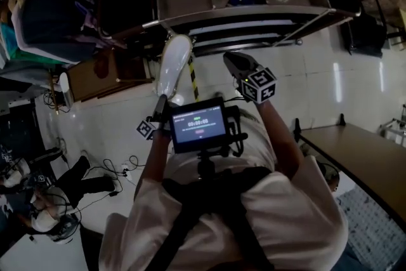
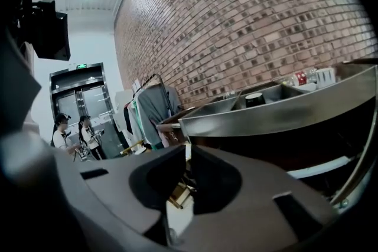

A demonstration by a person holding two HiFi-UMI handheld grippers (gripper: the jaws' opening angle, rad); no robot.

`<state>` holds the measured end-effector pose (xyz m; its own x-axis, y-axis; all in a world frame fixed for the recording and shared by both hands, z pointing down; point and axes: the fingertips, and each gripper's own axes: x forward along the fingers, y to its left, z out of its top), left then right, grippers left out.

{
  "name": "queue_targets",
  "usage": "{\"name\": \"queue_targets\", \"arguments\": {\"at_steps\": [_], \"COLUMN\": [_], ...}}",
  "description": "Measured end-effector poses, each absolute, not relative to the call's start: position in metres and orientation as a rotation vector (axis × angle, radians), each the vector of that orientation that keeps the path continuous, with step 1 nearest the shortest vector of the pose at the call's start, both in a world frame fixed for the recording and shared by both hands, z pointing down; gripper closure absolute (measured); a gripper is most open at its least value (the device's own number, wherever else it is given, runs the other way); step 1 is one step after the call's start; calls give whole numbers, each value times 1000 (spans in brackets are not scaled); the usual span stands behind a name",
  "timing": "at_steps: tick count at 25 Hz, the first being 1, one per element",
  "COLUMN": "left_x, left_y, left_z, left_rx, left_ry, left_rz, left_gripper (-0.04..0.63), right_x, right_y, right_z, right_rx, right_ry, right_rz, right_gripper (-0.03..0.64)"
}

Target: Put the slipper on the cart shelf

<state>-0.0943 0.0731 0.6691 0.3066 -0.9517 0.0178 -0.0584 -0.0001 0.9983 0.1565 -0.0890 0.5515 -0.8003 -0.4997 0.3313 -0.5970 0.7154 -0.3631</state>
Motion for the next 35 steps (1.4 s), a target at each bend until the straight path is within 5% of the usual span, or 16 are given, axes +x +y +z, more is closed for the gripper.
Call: {"name": "queue_targets", "arguments": {"at_steps": [35], "left_x": [-60], "left_y": [-13], "left_z": [683], "left_rx": [1334], "left_ry": [-980], "left_rz": [-850], "left_gripper": [543], "right_x": [184], "right_y": [-96], "right_z": [546], "right_rx": [1037], "right_ry": [-2691], "right_rz": [691], "right_gripper": [574]}}
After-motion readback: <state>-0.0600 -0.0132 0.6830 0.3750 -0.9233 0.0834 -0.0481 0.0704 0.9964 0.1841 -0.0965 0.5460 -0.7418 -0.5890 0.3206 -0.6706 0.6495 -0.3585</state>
